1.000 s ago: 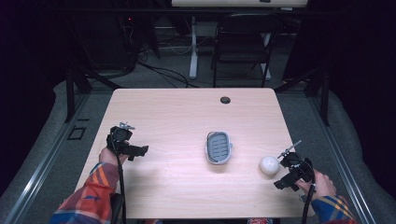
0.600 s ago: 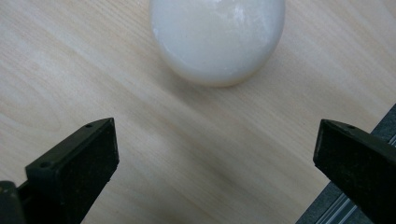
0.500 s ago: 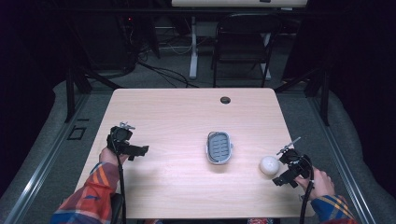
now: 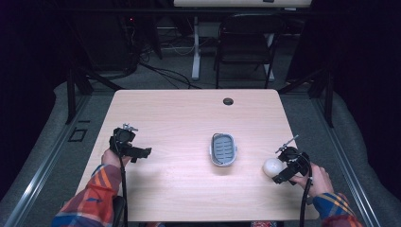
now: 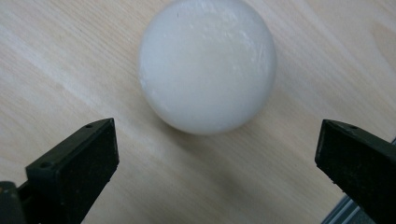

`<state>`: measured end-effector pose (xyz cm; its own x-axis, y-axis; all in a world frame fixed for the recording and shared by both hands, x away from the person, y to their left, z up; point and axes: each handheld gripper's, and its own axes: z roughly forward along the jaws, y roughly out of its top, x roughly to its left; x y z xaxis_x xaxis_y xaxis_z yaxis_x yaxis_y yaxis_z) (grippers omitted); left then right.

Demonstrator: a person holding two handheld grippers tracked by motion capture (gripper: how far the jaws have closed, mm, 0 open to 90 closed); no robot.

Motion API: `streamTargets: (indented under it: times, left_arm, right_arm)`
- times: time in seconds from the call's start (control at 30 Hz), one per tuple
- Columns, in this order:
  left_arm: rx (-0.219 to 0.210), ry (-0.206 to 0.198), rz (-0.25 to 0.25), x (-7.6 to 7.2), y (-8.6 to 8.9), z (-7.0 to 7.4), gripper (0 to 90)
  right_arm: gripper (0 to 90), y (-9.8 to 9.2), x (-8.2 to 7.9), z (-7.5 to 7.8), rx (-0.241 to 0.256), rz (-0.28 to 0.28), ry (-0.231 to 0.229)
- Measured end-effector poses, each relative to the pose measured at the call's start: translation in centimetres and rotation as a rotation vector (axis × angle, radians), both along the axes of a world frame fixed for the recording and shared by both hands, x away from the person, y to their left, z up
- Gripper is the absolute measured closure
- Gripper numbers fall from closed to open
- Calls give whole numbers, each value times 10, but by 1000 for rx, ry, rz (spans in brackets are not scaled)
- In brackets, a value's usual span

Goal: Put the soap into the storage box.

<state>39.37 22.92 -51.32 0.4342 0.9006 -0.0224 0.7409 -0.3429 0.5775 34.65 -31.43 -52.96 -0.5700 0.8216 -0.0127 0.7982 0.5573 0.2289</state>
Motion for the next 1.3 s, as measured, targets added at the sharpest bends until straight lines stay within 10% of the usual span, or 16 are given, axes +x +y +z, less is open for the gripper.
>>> streamTargets:
  times: [0.13,0.23,0.27,0.3,0.33,0.37,0.47,1.3]
  left_arm:
    - [-1,11,-5,0,0,0,0]
    - [0,6,-8,0,0,1,0]
    - [-2,7,-3,0,0,0,0]
    - [-2,7,-3,0,0,0,0]
    - [-2,11,-3,0,0,0,0]
    - [0,5,1,0,0,0,0]
    - [-1,7,-1,0,0,0,0]
    - [3,23,-9,2,0,-1,0]
  right_arm:
    - [0,8,10,-1,-21,41,20]
    - [0,13,9,-9,58,-24,-31]
    - [0,12,20,3,-93,110,85]
    - [0,12,20,3,-93,110,85]
    - [0,17,14,-10,45,1,-5]
    - [0,17,26,2,-124,148,107]
    - [0,23,21,-9,-1,44,28]
    - [237,26,31,-9,-84,78,74]
